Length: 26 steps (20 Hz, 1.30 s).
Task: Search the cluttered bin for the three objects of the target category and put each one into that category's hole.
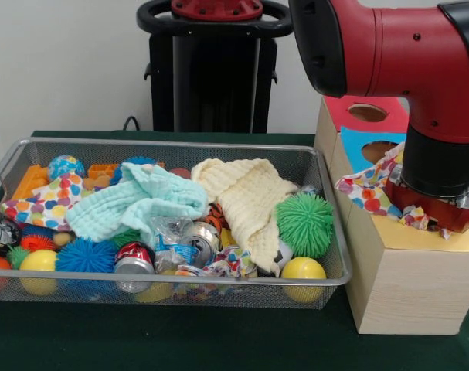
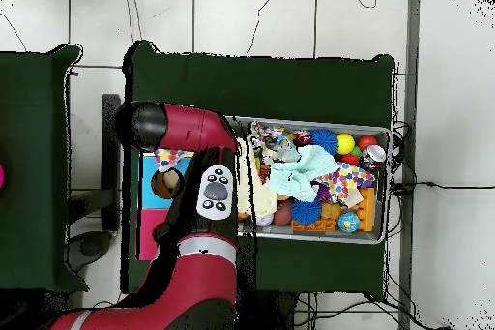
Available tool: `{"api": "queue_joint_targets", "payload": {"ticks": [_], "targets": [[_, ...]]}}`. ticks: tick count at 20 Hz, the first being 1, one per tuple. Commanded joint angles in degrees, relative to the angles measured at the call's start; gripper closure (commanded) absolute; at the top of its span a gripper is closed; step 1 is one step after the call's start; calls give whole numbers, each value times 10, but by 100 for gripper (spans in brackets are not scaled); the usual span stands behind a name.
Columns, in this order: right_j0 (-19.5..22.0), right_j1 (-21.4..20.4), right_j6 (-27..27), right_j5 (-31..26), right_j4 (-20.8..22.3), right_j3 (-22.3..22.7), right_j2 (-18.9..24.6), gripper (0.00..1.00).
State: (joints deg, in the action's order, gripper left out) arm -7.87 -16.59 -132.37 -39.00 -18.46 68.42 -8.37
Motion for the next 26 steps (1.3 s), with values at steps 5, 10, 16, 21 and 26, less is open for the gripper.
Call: {"api": "queue_joint_targets", "payload": {"ticks": [5,10,16,21,26], "targets": [[20,110,19,86,53,29,75,0],[21,109,23,84,55,28,75,0],[15,102,13,58,56,28,59,0],[7,50,12,35,68,66,42,0],[-5,-4,-3,-8,80,80,17,0]]}}
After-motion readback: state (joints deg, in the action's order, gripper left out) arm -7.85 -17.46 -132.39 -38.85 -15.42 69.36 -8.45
